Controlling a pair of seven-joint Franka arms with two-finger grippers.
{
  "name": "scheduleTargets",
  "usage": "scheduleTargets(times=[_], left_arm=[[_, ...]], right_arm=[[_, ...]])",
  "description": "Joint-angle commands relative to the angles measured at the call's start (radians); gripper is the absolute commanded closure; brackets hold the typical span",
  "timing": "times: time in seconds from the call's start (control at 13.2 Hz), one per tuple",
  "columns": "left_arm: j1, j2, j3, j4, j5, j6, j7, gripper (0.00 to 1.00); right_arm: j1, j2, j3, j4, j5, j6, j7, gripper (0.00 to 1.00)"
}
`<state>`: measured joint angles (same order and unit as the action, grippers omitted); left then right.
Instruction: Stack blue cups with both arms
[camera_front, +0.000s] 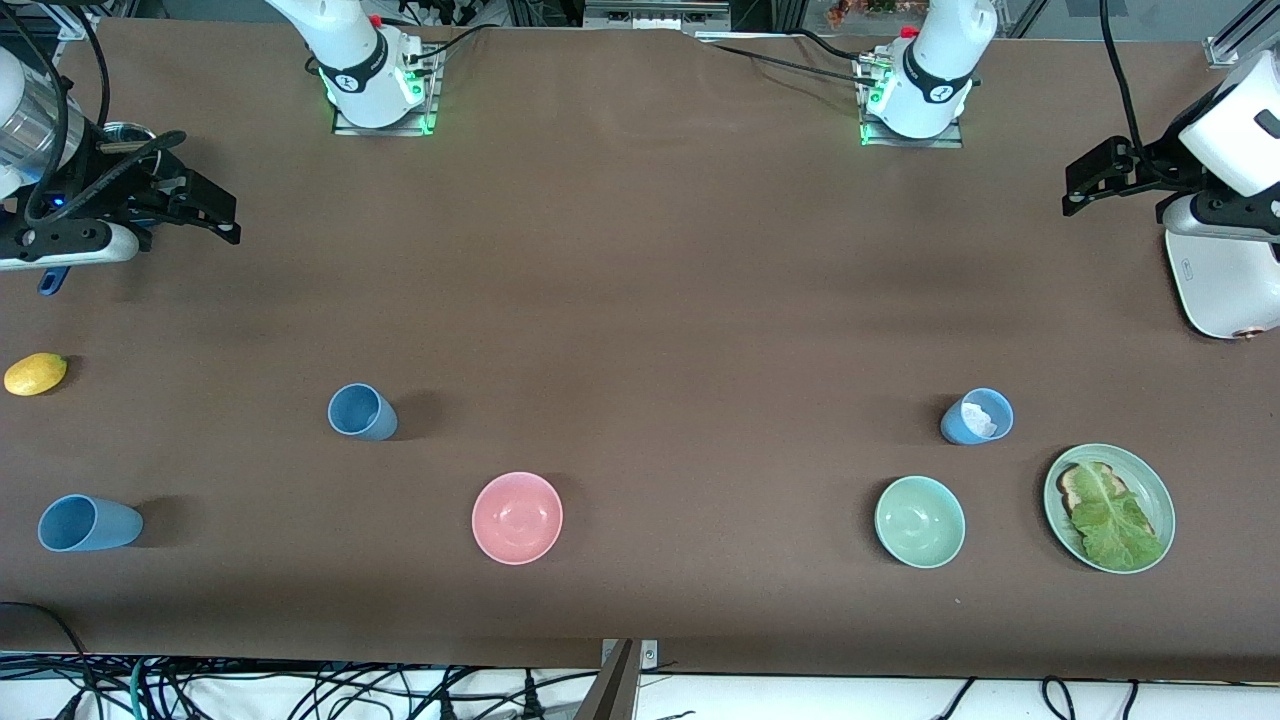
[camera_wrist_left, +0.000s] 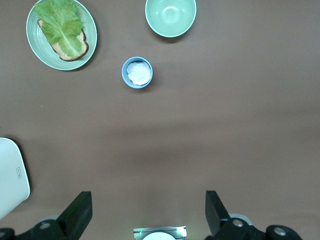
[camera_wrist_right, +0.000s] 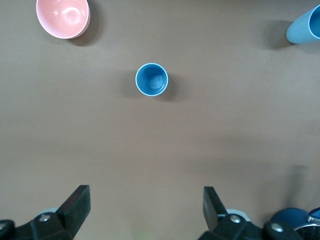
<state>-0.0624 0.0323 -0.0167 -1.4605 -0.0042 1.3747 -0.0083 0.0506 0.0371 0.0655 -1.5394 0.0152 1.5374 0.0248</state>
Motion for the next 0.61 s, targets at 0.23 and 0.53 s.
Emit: scheduleTargets(times=[0.23, 0.53], left_arm=[[-0.004, 0.023, 0.001, 0.002, 0.01, 0.026, 0.014, 0.0], [-0.004, 0.034, 0.0, 0.003, 0.01, 0.046, 0.014, 0.0]], right_arm=[[0.002, -0.008, -0.003, 0.01, 0.002, -0.016, -0.017, 0.0], [0.002, -0.008, -0.003, 0.008, 0.002, -0.013, -0.017, 0.0]])
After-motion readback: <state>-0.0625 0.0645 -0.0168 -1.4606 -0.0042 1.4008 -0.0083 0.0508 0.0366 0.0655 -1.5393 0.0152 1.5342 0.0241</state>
